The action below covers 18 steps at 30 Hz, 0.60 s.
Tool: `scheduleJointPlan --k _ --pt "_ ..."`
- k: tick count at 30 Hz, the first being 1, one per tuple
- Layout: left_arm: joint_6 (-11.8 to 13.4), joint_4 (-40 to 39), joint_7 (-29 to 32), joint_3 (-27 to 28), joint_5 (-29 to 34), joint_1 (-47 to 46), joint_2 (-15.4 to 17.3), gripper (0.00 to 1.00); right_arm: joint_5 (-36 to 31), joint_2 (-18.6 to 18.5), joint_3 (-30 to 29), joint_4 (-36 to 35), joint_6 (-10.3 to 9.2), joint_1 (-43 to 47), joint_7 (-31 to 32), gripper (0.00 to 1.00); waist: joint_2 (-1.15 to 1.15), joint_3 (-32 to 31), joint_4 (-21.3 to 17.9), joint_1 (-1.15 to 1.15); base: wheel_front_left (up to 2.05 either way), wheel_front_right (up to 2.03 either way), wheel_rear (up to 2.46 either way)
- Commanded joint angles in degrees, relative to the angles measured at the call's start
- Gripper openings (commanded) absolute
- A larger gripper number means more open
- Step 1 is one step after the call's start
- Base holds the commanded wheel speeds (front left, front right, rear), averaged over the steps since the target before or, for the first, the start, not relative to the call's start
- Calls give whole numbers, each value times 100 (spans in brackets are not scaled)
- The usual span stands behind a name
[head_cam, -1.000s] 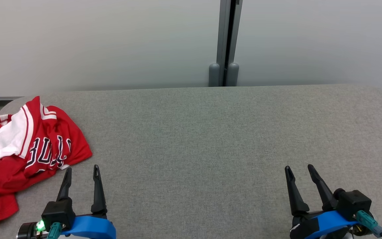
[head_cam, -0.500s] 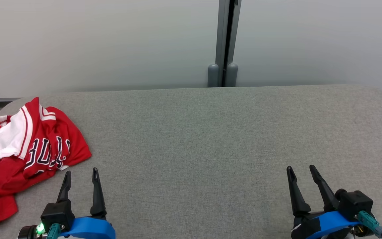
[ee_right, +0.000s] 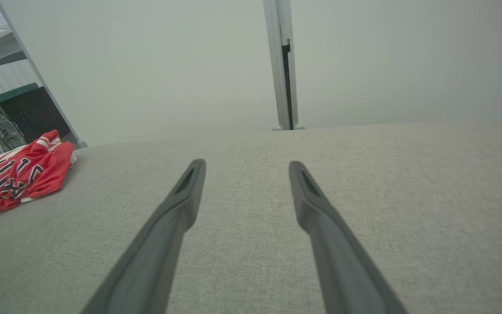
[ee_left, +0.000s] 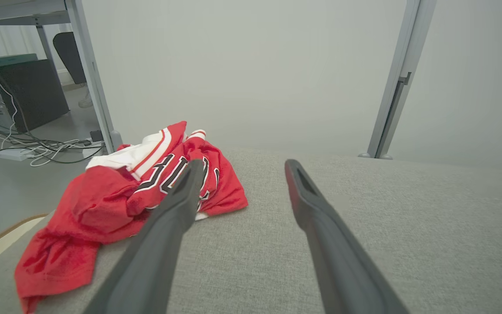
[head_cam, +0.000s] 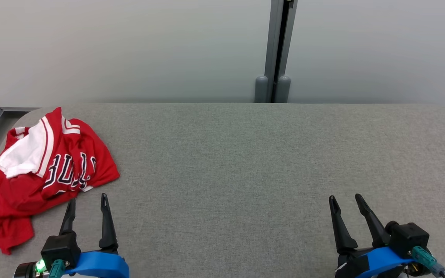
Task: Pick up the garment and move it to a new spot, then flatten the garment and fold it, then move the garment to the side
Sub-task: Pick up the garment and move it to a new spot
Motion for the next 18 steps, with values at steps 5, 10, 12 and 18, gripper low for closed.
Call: scheduleJointPlan --k 5,10,12,18 --pt "55 -57 -27 53 41 7 23 100 53 -29 92 33 3 6 -27 100 0 3 184 0 0 0 0" --pt "82 -82 -26 85 50 33 22 100 59 -30 139 47 3 12 -27 100 0 20 410 0 0 0 0" --pt "70 -90 -26 91 48 13 21 100 56 -29 143 47 3 12 -27 100 0 50 522 0 0 0 0" --pt "80 -114 -26 163 50 -30 34 100 21 -29 171 51 3 -63 -26 100 0 127 839 0 0 0 0"
